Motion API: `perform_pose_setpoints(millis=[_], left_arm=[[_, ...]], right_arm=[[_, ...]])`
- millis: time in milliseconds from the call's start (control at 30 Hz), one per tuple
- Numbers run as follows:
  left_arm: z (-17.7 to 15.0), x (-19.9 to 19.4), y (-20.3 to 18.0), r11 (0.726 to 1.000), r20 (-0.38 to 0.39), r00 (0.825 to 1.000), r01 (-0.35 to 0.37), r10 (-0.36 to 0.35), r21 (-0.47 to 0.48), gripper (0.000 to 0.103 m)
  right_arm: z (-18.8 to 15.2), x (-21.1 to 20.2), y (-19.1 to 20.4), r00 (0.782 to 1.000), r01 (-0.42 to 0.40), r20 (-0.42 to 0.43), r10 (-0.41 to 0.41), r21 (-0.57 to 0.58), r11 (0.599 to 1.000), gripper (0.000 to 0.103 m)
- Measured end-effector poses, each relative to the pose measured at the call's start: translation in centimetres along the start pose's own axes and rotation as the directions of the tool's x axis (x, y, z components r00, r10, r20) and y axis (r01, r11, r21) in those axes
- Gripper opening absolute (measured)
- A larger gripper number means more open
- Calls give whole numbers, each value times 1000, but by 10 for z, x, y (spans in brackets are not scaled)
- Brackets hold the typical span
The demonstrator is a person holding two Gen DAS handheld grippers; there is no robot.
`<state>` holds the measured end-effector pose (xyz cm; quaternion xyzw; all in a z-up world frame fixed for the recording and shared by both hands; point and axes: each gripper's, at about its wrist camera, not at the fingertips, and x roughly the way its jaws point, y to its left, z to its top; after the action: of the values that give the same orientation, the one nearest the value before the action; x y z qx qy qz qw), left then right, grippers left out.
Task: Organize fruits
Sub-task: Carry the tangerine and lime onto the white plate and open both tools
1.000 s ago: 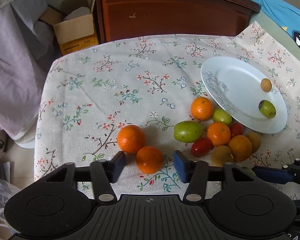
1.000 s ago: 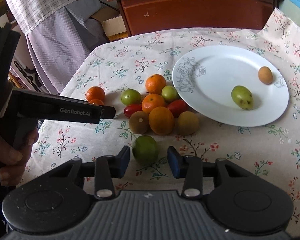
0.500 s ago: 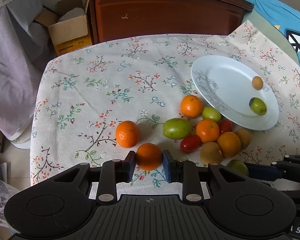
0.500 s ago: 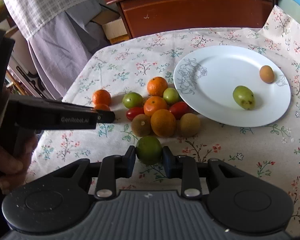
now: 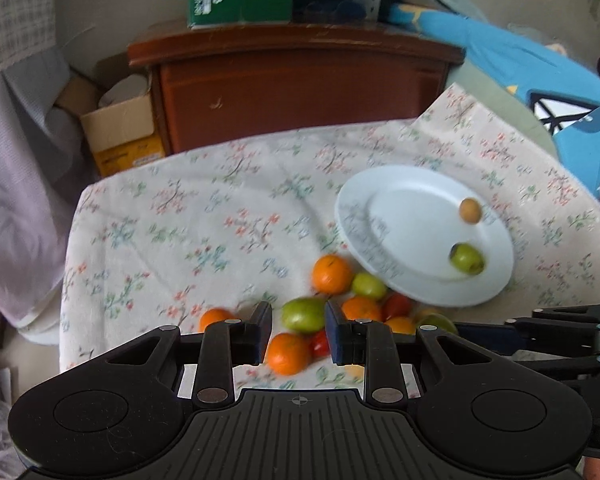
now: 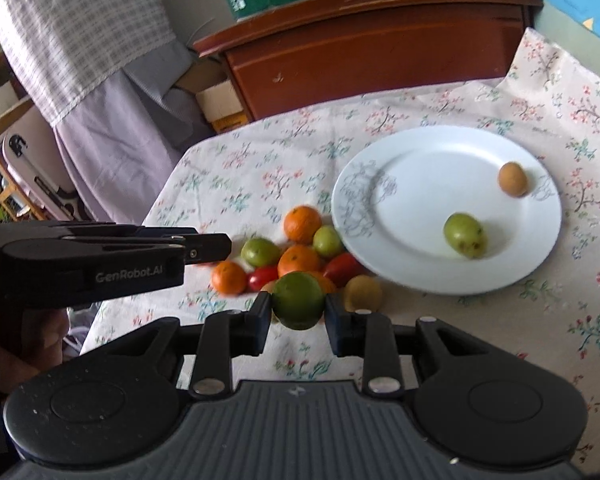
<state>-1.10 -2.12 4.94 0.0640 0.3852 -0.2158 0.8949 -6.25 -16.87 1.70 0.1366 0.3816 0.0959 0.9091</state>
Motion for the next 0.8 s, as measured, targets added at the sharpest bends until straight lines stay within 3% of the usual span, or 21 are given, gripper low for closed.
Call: perform_pose_setpoints(millis=[233,400,567,700,800], left_arm=[[5,-2,-5,1000,15,1000,18,-19,20,26],[-5,5,7,998,-64,996,57,-56,17,26],[-18,2,13,998,-83,996,25,-21,50,28],[-20,12,20,999,-115,993,33,-31,12,29],[-18,16,16,999,-109,994,30,-27,25,39]], right_arm=[[8,-7,-12,999,32,33,-33,39,999,29],[10,-7,-17,998,55,31,-57,61,997,29],[12,-9,-21,998,58,36,-61,77,995,29],[12,-6,-22,998,57,24,-59,87,995,29],[11,-5,-22,998,54,16,-56,93,994,29]])
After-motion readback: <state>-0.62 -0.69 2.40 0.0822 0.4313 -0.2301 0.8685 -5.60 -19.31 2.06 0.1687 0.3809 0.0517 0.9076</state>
